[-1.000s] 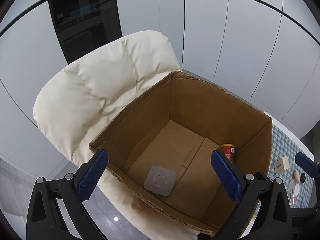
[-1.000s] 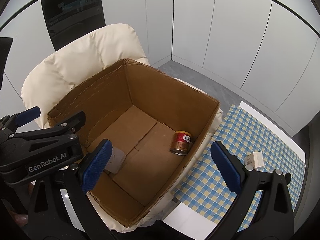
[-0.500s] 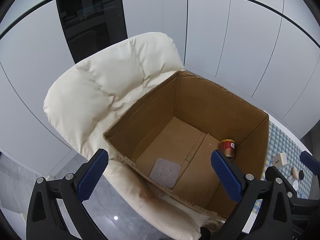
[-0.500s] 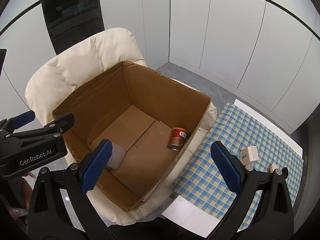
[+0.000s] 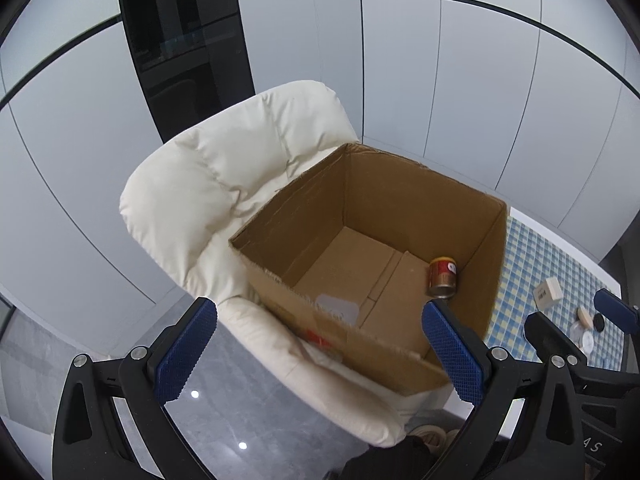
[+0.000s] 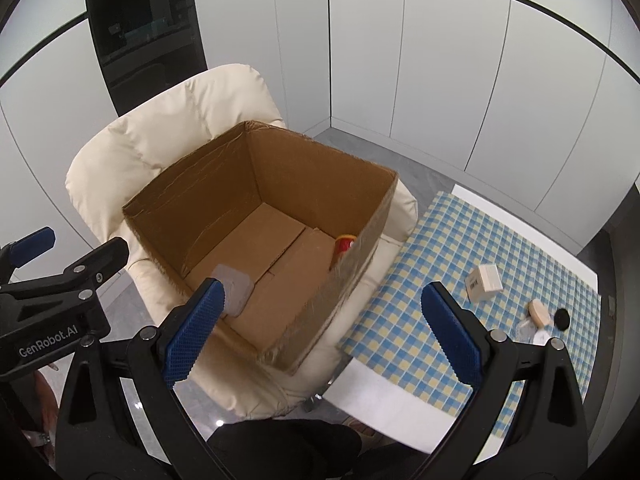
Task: Organize objects
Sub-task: 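Withdraw both open tools from the cardboard box back toward the table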
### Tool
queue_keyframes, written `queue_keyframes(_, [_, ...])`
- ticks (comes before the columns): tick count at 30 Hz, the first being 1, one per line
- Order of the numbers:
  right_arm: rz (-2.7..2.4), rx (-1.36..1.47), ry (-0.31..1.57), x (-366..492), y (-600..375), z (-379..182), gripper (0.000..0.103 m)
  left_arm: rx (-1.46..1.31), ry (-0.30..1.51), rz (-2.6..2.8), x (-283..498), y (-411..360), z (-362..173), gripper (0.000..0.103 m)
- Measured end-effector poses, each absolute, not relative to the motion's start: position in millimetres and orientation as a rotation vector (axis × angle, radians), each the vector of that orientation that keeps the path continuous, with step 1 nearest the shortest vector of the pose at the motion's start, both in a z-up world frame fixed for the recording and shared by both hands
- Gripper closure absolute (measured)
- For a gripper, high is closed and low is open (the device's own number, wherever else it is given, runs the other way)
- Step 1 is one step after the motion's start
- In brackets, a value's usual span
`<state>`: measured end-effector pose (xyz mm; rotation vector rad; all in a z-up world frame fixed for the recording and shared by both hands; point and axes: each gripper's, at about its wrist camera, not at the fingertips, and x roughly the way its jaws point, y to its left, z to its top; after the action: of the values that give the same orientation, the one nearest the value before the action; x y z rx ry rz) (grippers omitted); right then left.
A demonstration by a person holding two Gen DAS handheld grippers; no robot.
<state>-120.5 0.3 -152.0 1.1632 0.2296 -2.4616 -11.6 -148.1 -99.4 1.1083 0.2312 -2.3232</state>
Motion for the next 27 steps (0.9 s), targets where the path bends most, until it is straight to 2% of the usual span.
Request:
queue_keyframes(23, [-2.479, 1.183, 0.183, -19, 49, -142, 0.003, 1.097, 0.257, -2.356, 84, -98, -87, 0.001])
queue_keyframes(27, [-2.508, 1.171, 0.191, -5, 56, -143, 0.003, 1.115, 0.308, -2.347, 100, -96, -90, 0.001])
